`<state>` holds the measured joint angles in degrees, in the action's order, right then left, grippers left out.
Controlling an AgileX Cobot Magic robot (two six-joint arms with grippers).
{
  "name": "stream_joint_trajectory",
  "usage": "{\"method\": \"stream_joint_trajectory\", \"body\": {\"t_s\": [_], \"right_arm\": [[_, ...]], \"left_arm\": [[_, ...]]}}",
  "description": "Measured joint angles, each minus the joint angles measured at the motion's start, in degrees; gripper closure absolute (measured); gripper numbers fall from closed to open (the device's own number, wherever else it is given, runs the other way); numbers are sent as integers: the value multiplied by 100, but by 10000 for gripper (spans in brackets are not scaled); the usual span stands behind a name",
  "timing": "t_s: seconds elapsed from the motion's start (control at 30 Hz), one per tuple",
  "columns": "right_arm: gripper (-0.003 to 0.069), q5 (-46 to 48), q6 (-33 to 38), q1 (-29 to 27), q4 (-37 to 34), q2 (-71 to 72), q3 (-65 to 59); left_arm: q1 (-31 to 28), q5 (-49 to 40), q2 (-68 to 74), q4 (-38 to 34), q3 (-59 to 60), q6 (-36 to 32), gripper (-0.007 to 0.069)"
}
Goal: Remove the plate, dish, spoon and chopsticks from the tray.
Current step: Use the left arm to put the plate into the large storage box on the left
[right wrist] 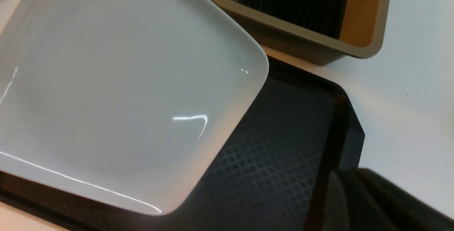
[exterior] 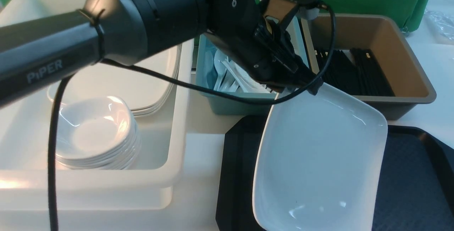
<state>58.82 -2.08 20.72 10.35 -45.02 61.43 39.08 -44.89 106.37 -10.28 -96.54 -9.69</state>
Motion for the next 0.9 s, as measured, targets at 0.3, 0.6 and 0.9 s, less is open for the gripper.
{"method": "stream_joint_trajectory", "body": {"t_s": [0.3,0.6,0.9], "right_arm": [[629,-13,0,0,0,0,0],[623,-91,-6,0,0,0,0],[622,-197,-10,0,-66,0,0]], "left_arm": [[0,-163,-102,156,-157,20,608],[0,-497,-102,262,-526,45,608],[0,-693,-113,305,-668,45,608]]}}
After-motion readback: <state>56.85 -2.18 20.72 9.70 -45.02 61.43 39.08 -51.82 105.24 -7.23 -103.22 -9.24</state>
